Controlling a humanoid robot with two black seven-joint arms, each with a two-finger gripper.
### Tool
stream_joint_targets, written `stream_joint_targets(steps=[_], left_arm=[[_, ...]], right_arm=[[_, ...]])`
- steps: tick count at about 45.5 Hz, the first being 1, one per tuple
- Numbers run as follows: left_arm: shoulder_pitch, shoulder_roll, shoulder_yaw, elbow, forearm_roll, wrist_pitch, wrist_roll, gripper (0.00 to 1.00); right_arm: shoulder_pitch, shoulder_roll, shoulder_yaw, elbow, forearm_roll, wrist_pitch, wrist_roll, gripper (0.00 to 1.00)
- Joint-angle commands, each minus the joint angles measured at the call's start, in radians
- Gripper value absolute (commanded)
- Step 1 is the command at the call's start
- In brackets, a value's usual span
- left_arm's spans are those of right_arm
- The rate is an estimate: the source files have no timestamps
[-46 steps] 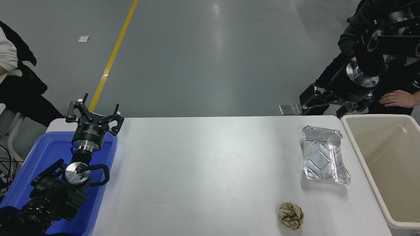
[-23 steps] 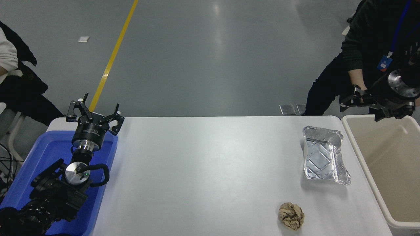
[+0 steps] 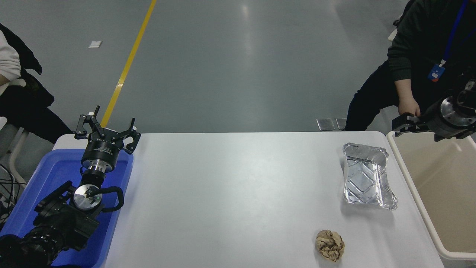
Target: Pick up foil plate and place in dustbin
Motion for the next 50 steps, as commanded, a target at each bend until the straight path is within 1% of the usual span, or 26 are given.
stream_joint_targets(steps=[1, 5, 8, 14, 21, 29, 44, 50], left_arm=[[0.000, -0.001, 0.000, -0.001, 0.000, 0.000, 0.000, 0.99], [-0.002, -0.001, 0.000, 0.001, 0.000, 0.000, 0.000, 0.99], [0.000, -0.001, 0.000, -0.001, 0.000, 0.000, 0.000, 0.99], [0.000, -0.001, 0.000, -0.001, 0.000, 0.000, 0.000, 0.99], [-0.002, -0.001, 0.000, -0.001, 0.000, 0.000, 0.000, 0.99], [0.000, -0.001, 0.000, -0.001, 0.000, 0.000, 0.001, 0.99], [0.000, -0.001, 0.000, -0.001, 0.000, 0.000, 0.000, 0.99], [0.000, -0.001, 0.000, -0.001, 0.000, 0.000, 0.000, 0.99]], right_arm=[[-0.143, 0.103, 0.041, -0.021, -0.135, -0.103, 0.015, 1.00], [-0.204, 0.147, 0.041, -0.072, -0.198, -0.199, 0.015, 1.00], [-0.236, 0.169, 0.041, -0.106, -0.223, -0.236, 0.018, 1.00], [-0.292, 0.173, 0.042, -0.153, -0.225, -0.259, 0.034, 1.00], [-0.374, 0.175, 0.041, -0.224, -0.226, -0.327, 0.061, 1.00], [-0.451, 0.173, 0.041, -0.273, -0.226, -0.397, 0.077, 1.00], [-0.579, 0.170, 0.047, -0.350, -0.203, -0.566, 0.077, 0.99], [-0.603, 0.164, 0.047, -0.353, -0.203, -0.632, 0.077, 0.96]])
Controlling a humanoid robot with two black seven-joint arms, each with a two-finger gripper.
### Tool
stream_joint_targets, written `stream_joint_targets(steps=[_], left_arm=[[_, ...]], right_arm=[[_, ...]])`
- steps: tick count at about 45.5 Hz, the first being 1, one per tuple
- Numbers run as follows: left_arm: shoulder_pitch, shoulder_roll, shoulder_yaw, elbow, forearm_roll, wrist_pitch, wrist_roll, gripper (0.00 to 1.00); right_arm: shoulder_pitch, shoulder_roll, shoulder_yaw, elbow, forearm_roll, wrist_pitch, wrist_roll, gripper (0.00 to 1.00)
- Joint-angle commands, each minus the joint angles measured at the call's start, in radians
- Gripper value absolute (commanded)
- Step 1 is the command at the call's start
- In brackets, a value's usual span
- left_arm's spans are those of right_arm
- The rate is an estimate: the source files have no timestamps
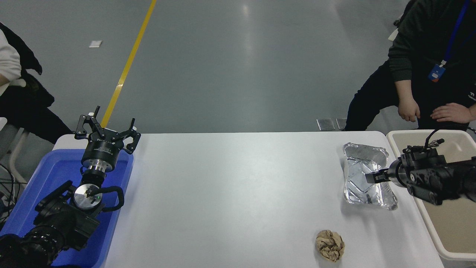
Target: Pick up foil plate and place in dustbin
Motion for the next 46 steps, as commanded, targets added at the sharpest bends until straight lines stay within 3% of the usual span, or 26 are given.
stream_joint_targets(steps=[1, 3, 13, 20, 33, 46], left_arm=[[0.000, 0.000, 0.000, 0.001, 0.000, 0.000, 0.000, 0.99], [-0.001, 0.000, 0.000, 0.000, 0.000, 0.000, 0.000, 0.99], [0.000, 0.000, 0.000, 0.000, 0.000, 0.000, 0.000, 0.99], [0.000, 0.000, 0.000, 0.001, 0.000, 0.000, 0.000, 0.99], [0.000, 0.000, 0.000, 0.000, 0.000, 0.000, 0.000, 0.99], [0.000, 0.000, 0.000, 0.000, 0.000, 0.000, 0.000, 0.99]], right_arm=[[-0.074, -0.006, 0.002, -0.033, 0.005, -0.127, 0.004, 0.94], [-0.083, -0.006, 0.004, -0.033, 0.005, -0.161, 0.006, 0.87], [-0.112, 0.007, 0.004, -0.028, 0.007, -0.219, 0.056, 0.86], [-0.131, 0.025, 0.024, -0.018, 0.007, -0.224, 0.060, 0.76], [-0.171, 0.027, 0.053, -0.022, 0.007, -0.227, 0.060, 0.49], [-0.180, 0.025, 0.047, -0.022, 0.007, -0.233, 0.060, 0.11]])
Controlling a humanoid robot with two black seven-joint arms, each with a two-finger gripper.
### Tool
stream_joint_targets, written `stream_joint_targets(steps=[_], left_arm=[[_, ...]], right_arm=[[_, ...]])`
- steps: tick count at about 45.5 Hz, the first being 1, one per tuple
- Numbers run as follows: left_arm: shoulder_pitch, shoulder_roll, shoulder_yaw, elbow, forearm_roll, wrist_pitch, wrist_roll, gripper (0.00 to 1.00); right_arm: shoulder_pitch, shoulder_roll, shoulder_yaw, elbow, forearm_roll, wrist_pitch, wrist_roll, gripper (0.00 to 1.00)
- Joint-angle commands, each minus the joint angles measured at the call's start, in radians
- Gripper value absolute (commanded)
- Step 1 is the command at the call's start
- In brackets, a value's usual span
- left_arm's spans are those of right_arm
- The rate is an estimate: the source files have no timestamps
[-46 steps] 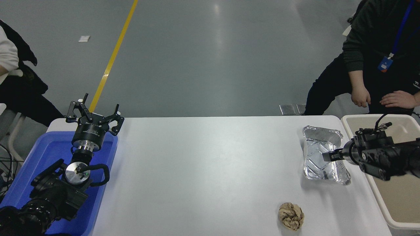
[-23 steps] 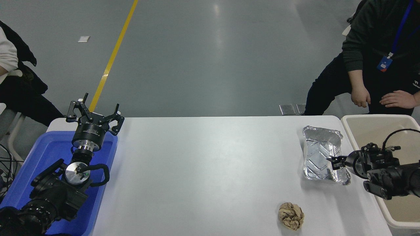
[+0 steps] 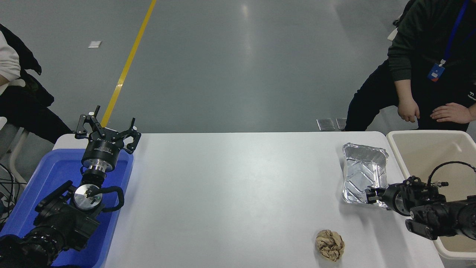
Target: Pick up foil plate and place in dustbin
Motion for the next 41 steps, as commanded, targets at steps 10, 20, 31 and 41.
stream_joint_targets(steps=[10, 20, 31, 41], left_arm=[[0.000, 0.000, 0.000, -0.001, 0.000, 0.000, 0.000, 0.99], [0.000, 0.000, 0.000, 0.001, 0.000, 0.000, 0.001, 0.99], [0.000, 0.002, 0.000, -0.001, 0.000, 0.000, 0.001, 0.99], [0.000, 0.002, 0.000, -0.001, 0.000, 0.000, 0.001, 0.99]], right_arm=[[-0.006, 0.000, -0.007, 0.000, 0.000, -0.005, 0.001, 0.00], [0.030, -0.016, -0.013, 0.007, 0.000, -0.002, 0.003, 0.00], [0.214, -0.167, -0.030, 0.220, -0.002, 0.021, 0.023, 0.00], [0.464, -0.268, -0.195, 0.453, -0.003, 0.034, 0.075, 0.00]])
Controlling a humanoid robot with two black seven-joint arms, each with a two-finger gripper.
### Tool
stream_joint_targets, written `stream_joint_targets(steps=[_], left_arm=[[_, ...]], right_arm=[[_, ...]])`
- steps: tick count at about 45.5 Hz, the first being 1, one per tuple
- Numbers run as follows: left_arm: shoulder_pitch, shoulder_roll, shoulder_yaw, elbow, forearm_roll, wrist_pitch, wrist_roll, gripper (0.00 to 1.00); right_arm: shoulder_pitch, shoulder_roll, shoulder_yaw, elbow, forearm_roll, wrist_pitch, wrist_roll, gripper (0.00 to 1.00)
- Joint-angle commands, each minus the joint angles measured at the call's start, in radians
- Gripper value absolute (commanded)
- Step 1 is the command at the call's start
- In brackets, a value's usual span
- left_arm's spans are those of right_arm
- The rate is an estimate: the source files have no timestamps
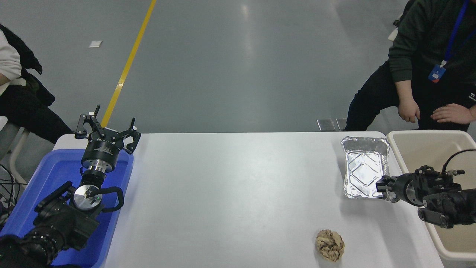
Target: Pick up foil plate and place in dustbin
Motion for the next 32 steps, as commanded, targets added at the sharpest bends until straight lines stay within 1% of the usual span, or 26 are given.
stream_joint_targets(steps=[1, 6, 10, 20, 32], left_arm=[[0.000, 0.000, 0.000, 0.000, 0.000, 0.000, -0.001, 0.99], [0.000, 0.000, 0.000, 0.000, 0.000, 0.000, -0.001, 0.99], [0.000, 0.001, 0.000, 0.000, 0.000, 0.000, -0.001, 0.99], [-0.001, 0.001, 0.000, 0.000, 0.000, 0.000, 0.001, 0.99], [0.000, 0.000, 0.000, 0.001, 0.000, 0.000, 0.001, 0.99]], right_arm=[[0.259, -0.109, -0.145, 0.246, -0.001, 0.016, 0.058, 0.00], [0.421, -0.124, -0.215, 0.365, 0.000, 0.077, 0.090, 0.00], [0.545, -0.130, -0.243, 0.448, 0.000, 0.148, 0.101, 0.00], [0.779, -0.123, -0.251, 0.545, 0.006, 0.309, 0.099, 0.00], [0.943, -0.123, -0.252, 0.553, 0.108, 0.504, 0.098, 0.00]])
